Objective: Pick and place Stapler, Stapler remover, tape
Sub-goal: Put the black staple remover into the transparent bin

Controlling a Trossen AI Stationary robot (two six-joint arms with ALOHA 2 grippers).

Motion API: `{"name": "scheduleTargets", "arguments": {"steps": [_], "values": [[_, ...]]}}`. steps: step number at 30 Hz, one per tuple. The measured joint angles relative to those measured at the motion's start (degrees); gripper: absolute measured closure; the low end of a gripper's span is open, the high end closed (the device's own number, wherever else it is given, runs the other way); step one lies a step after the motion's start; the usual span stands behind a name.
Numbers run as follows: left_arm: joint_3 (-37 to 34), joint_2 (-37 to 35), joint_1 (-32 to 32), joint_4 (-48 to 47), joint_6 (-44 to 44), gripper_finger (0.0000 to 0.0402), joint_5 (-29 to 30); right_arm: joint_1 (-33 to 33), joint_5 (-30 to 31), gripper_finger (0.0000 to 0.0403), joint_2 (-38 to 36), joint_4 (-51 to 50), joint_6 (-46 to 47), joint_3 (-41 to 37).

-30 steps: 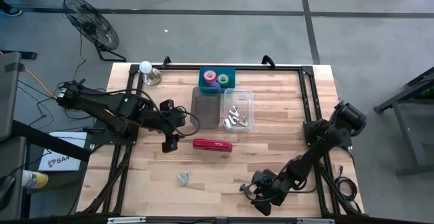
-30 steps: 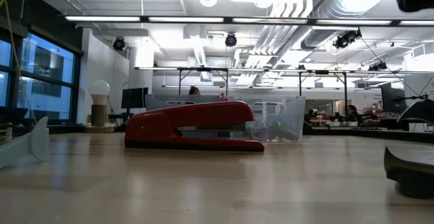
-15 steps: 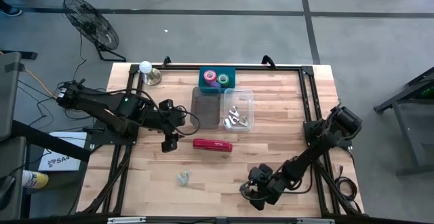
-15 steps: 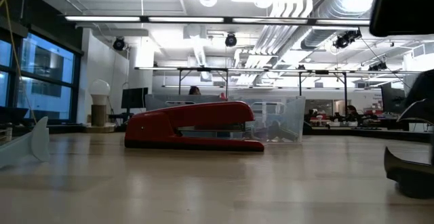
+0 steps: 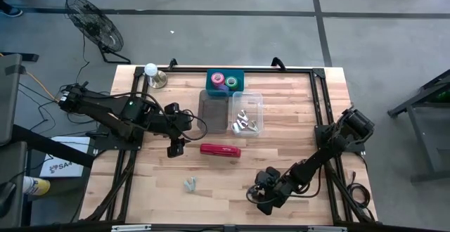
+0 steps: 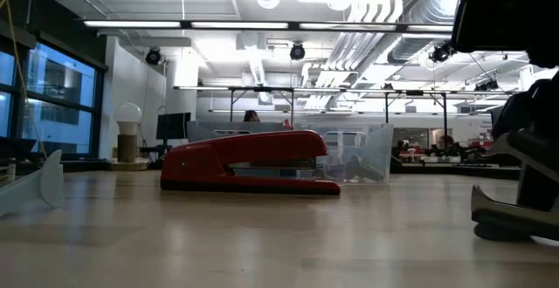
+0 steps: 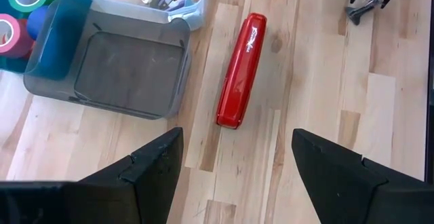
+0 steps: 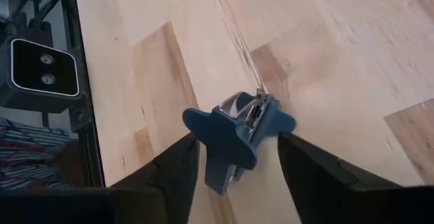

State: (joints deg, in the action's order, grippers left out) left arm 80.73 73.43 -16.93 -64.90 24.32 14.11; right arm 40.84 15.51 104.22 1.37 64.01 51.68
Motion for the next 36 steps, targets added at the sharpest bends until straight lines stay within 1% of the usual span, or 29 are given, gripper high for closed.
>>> {"name": "scheduleTargets", "arguments": {"steps": [6, 14, 25, 32, 36], "values": [[0.0, 0.0, 0.0, 0.0, 0.0, 0.0131, 0.02, 0.0, 0.99, 0.0268, 0.0, -0.02, 0.08, 0.0], [0.0, 0.02, 0.02, 0.02, 0.0, 0.0131, 0.07, 0.0, 0.57, 0.0358, 0.0, 0.54, 0.44, 0.0], [0.0, 0.02, 0.02, 0.08, 0.02, 0.0131, 0.2, -0.2, 0.46, 0.0359, -0.85, 1.39, 4.12, -0.02], [0.0, 0.04, 0.02, 0.81, 0.02, 0.0131, 0.2, -2.84, 0.84, 0.0359, -5.83, 0.11, 1.04, 0.0], [0.0, 0.04, 0.02, 0.81, 0.04, 0.0131, 0.17, -5.49, 0.61, 0.0359, -10.06, -2.89, -1.67, -0.02]]}}
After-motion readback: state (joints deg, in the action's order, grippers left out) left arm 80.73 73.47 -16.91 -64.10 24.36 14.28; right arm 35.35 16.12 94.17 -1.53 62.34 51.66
